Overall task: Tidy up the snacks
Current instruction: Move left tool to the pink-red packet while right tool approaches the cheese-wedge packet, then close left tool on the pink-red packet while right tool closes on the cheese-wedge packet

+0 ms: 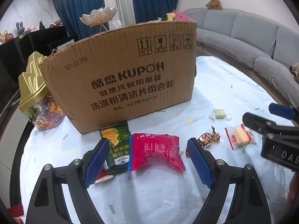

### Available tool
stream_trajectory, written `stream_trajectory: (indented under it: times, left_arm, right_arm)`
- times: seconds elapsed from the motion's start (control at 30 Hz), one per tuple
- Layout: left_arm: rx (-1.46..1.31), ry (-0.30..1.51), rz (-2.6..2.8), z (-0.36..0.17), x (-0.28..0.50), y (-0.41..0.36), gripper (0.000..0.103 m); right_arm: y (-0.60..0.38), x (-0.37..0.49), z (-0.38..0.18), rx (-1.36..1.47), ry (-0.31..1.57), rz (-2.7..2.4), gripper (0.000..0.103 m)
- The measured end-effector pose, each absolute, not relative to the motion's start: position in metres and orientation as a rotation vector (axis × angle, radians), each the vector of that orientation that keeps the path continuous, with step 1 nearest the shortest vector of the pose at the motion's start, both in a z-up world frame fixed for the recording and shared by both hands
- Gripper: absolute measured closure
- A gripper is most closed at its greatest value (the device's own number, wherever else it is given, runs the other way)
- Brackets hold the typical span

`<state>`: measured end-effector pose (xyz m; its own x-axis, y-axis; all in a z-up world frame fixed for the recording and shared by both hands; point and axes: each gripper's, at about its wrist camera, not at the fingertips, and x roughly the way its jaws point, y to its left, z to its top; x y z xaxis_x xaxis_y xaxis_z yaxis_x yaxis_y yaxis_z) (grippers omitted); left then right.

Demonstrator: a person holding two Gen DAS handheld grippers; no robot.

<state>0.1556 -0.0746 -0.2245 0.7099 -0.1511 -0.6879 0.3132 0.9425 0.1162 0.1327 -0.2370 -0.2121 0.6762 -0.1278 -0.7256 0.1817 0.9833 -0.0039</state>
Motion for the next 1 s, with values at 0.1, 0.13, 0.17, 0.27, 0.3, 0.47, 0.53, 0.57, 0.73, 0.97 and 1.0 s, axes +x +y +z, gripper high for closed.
stream_trajectory:
  times: [0.1,0.13,0.17,0.27,0.3,0.47,0.53,0.57,0.73,0.97,1.0]
  left_arm:
    - [0.214,0.747,-0.264,-0.228,0.16,-0.074,0.019]
    - [0.211,0.752,-0.265,-0.23,0.161,-0.074,0.019]
    - [0.214,0.756,-0.264,-0.232,0.162,-0.074,0.019]
    - [0.209,0.768,-0.266,-0.237,0.164,-0.075,0.02]
    - [0.205,0.77,-0.267,-0.237,0.165,-0.074,0.02]
    - [0.178,0.783,-0.271,-0.24,0.17,-0.072,0.021]
    - [0.173,0.79,-0.273,-0.242,0.173,-0.073,0.022]
    - [0.17,0.792,-0.273,-0.242,0.174,-0.073,0.022]
    - [0.159,0.819,-0.273,-0.246,0.178,-0.074,0.028]
    - [0.168,0.832,-0.258,-0.248,0.182,-0.075,0.038]
    - [0.17,0.831,-0.258,-0.248,0.181,-0.076,0.042]
  right_arm:
    - [-0.236,0.135,-0.218,0.067,0.828,-0.175,0.024]
    - [-0.236,0.136,-0.22,0.07,0.833,-0.177,0.024]
    - [-0.236,0.137,-0.222,0.074,0.839,-0.177,0.024]
    - [-0.235,0.138,-0.227,0.066,0.852,-0.184,0.024]
    - [-0.235,0.139,-0.229,0.063,0.855,-0.185,0.024]
    - [-0.233,0.142,-0.237,0.062,0.879,-0.179,0.024]
    - [-0.232,0.144,-0.241,0.062,0.889,-0.178,0.024]
    - [-0.232,0.145,-0.244,0.061,0.897,-0.177,0.024]
    - [-0.234,0.148,-0.251,0.069,0.924,-0.182,0.024]
    - [-0.235,0.151,-0.252,0.069,0.919,-0.181,0.024]
    - [-0.235,0.151,-0.253,0.07,0.919,-0.181,0.024]
